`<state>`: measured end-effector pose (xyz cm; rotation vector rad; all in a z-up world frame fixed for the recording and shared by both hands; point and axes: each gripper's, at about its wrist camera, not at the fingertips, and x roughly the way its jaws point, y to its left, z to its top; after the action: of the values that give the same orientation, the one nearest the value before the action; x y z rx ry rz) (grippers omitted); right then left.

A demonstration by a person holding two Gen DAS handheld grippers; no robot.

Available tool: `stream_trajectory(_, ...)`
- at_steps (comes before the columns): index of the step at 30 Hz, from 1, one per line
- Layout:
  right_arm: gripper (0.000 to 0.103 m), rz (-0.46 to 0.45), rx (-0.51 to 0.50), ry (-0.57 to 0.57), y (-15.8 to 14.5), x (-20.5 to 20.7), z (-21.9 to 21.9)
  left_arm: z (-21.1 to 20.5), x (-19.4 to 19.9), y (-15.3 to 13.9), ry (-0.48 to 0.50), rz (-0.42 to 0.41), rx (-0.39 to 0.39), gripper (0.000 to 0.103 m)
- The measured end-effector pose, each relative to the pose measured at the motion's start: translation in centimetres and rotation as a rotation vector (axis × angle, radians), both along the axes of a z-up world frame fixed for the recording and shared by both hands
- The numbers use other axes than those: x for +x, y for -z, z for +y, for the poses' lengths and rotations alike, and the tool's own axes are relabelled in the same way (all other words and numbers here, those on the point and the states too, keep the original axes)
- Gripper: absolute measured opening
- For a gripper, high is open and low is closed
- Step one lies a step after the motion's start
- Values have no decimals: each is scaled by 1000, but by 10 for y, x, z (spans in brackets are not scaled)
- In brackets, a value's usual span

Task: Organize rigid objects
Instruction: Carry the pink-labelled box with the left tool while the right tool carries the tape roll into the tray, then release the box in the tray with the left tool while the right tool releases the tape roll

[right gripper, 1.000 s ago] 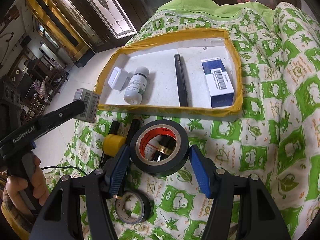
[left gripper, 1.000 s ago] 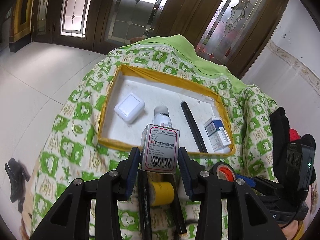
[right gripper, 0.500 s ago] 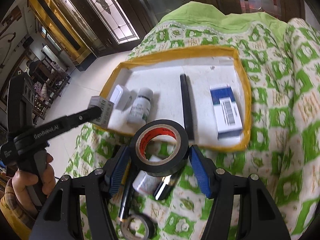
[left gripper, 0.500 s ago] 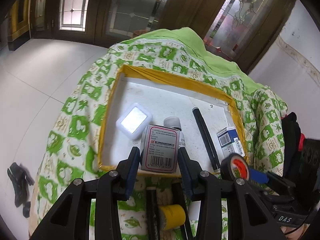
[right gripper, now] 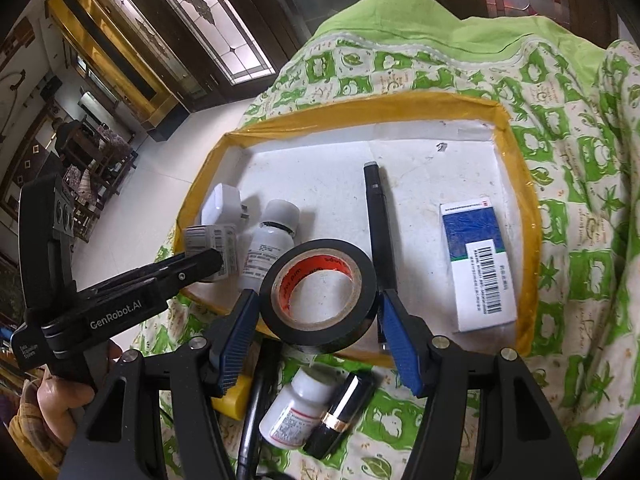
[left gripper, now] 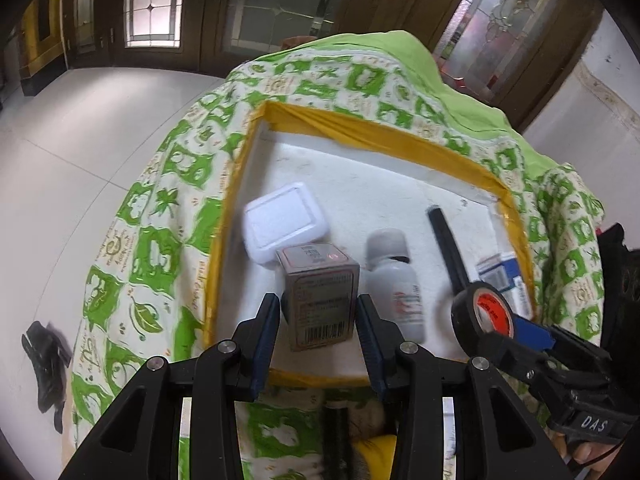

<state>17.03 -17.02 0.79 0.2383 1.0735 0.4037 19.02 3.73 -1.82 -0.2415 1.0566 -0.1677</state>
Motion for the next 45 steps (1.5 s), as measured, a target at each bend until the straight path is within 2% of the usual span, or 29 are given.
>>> stream_trajectory(6, 61, 9, -20, -24, 11, 5, 7, 8, 2, 2, -17, 0, -13, 41)
stream_trajectory(19, 61, -42, -40, -34, 23, 17, 17, -3, -1, 1, 14, -19, 39, 41)
stream_trajectory(27, 61, -38, -52, -39, 29, 16, 22, -1, 10, 1, -7, -14, 30, 41)
stream_trajectory(28, 62, -37, -50, -40, 29, 14, 22, 1, 11, 1, -15, -10, 23, 43)
stream_trajectory(31, 62, -36, -39, -35, 30, 13, 21, 7, 7, 2, -41, -9, -33, 60)
stream_trajectory(32, 62, -35, -33, -31, 30, 13, 21, 8, 5, 1, -46, -14, -48, 62)
stream_trajectory(39, 65, -62, 39, 19, 17, -3, 3, 11, -20, -9, -68, -24, -78, 68)
stream_trajectory(45, 74, -105, 98, 58, -6, -31, -13, 21, -85, -12, -121, -60, -136, 79)
